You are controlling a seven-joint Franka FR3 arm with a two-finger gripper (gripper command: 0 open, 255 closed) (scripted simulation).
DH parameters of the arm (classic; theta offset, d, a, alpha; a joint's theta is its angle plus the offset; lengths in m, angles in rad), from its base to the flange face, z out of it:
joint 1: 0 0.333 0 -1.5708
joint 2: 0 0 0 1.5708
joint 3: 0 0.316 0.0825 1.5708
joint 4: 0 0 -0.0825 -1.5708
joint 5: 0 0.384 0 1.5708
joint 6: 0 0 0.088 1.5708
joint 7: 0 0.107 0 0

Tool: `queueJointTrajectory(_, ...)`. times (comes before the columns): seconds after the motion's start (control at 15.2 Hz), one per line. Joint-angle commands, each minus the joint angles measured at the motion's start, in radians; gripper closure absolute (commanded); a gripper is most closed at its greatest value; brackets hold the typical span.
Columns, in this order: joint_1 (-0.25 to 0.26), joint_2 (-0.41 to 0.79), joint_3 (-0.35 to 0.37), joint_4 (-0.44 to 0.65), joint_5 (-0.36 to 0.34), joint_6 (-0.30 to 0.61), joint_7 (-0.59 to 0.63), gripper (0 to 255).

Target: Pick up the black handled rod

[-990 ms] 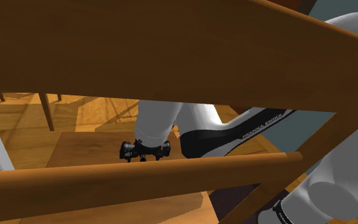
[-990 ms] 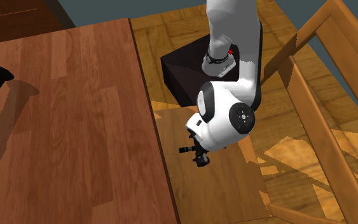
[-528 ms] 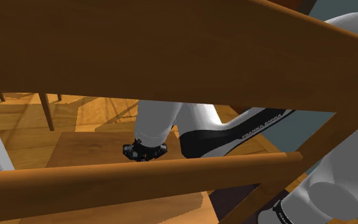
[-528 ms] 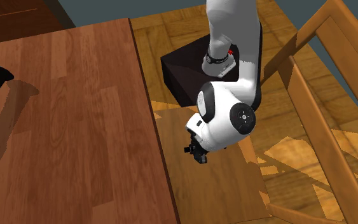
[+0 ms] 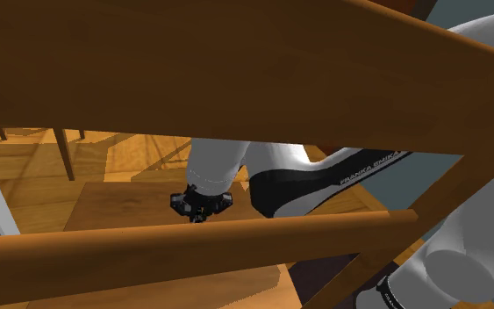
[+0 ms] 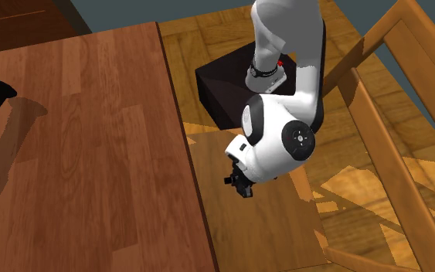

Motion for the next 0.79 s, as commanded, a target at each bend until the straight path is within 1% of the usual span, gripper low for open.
queueJointTrajectory(0.0, -0.010, -0.024, 0.010, 0.006, 0.032, -0.016, -0.025, 255)
queueJointTrajectory(0.59, -0.036, -0.116, 0.032, 0.055, 0.152, -0.098, -0.125, 255)
queueJointTrajectory(0.73, -0.036, -0.118, 0.032, 0.056, 0.154, -0.099, -0.126, 255)
